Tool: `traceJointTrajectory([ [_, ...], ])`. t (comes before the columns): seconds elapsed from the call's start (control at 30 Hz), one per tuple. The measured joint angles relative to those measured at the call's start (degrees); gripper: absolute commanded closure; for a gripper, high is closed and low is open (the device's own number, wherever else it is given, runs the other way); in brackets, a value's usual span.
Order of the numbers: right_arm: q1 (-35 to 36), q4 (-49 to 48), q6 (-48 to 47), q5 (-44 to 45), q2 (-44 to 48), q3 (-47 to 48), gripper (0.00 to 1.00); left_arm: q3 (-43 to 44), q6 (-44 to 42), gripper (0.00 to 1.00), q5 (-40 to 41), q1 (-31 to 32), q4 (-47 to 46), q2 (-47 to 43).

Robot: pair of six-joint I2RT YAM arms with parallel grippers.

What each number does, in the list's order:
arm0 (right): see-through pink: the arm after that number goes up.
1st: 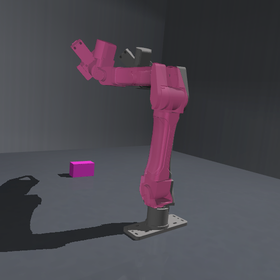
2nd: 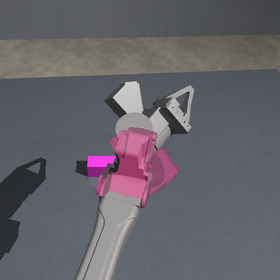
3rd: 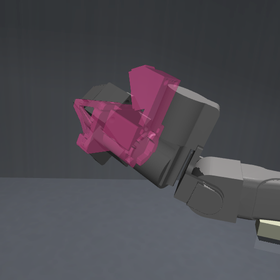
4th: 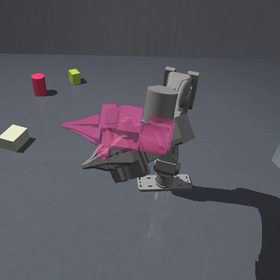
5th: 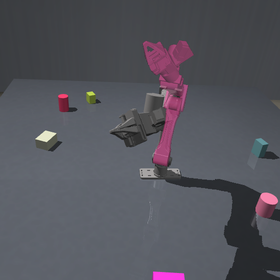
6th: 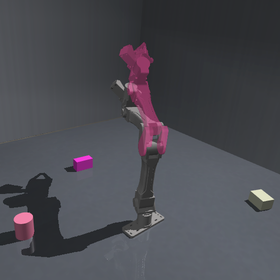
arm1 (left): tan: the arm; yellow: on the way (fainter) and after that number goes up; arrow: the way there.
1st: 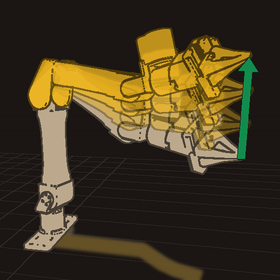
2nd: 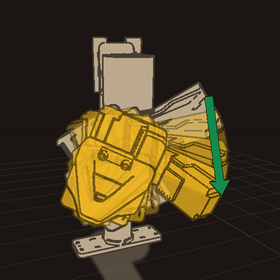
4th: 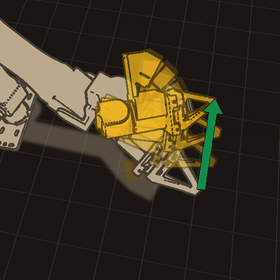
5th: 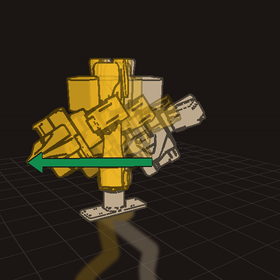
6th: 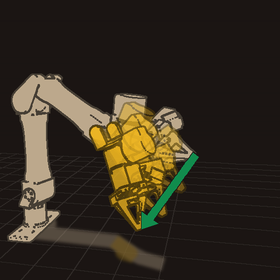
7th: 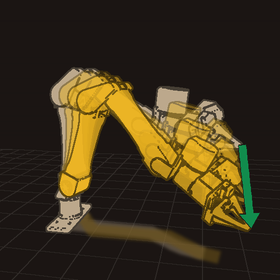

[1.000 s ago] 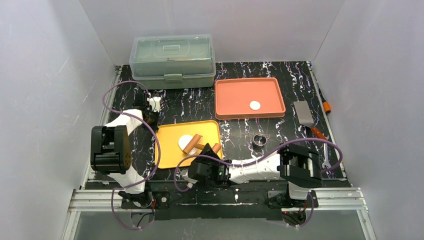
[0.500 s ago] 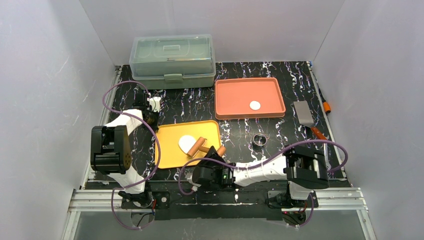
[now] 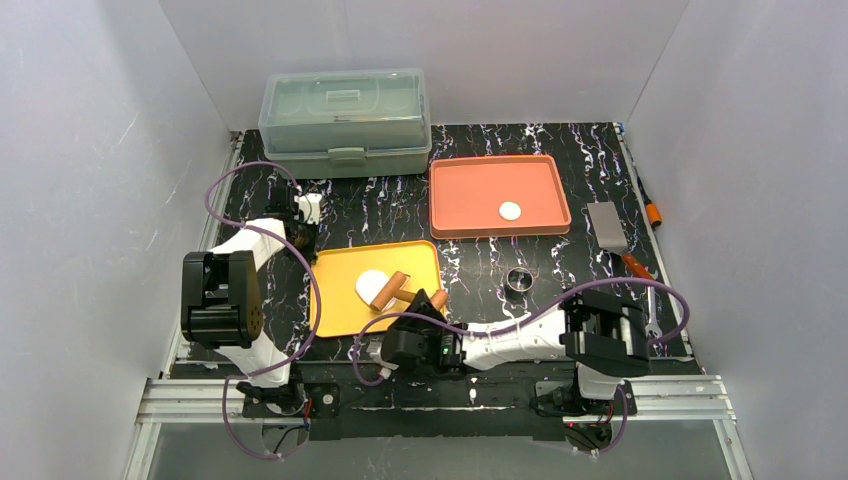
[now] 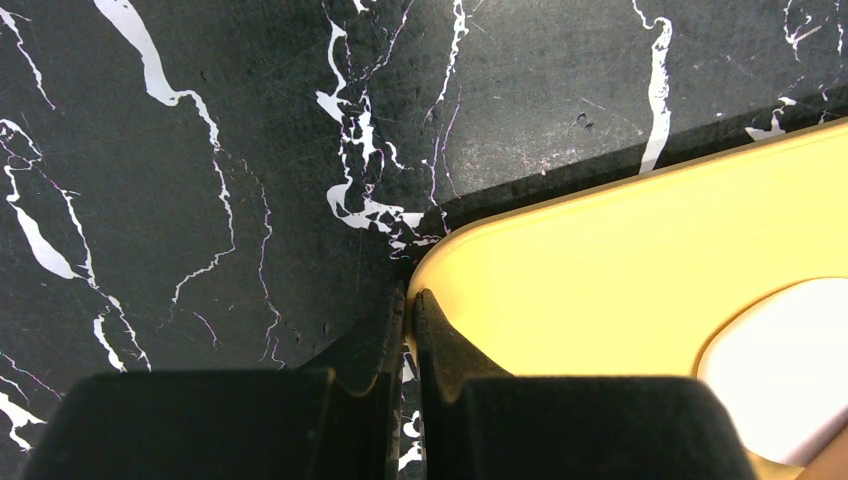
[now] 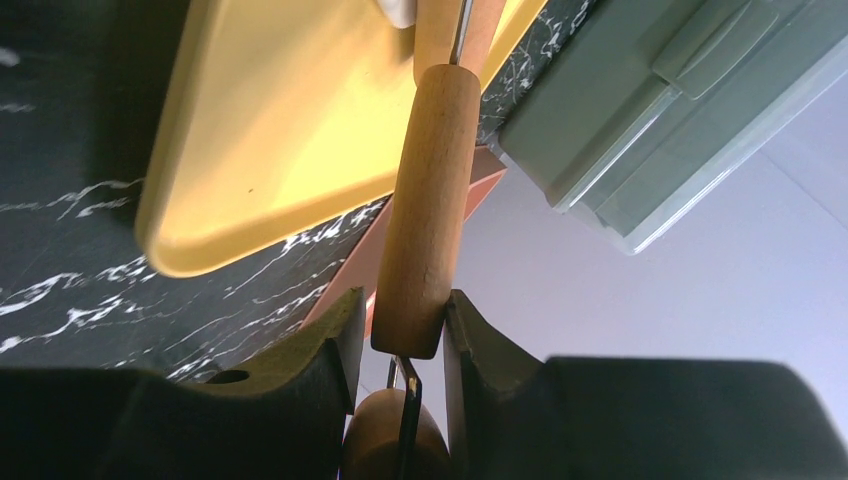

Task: Roll out the dumpling wrappers from the dough

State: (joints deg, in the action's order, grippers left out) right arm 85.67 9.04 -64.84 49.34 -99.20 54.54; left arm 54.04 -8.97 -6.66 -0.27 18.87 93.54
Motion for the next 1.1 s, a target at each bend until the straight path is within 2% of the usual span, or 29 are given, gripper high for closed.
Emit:
traceJointTrajectory([
  [0.27, 1.40, 1.79, 3.15, 0.22, 3.76, -3.78, 0.99, 0.00, 0.00, 1.00, 0.00, 0.00, 0.00, 0.00],
  [0.67, -1.44, -1.07, -3.56, 0.04, -1.40, 1.60, 0.99, 0.00, 0.00, 1.00, 0.00, 0.00, 0.00, 0.00],
  [0.93, 1.22, 0.52, 1.99, 1.25, 2.62, -3.61, 0.99, 0.00, -0.02, 1.00, -0.04, 0.00, -0.02, 0.00],
  [1.1, 1.31, 1.11, 2.71, 1.55, 2.67, -3.54, 0.99, 0.00, -0.02, 1.00, -0.07, 0.00, 0.00, 0.00],
])
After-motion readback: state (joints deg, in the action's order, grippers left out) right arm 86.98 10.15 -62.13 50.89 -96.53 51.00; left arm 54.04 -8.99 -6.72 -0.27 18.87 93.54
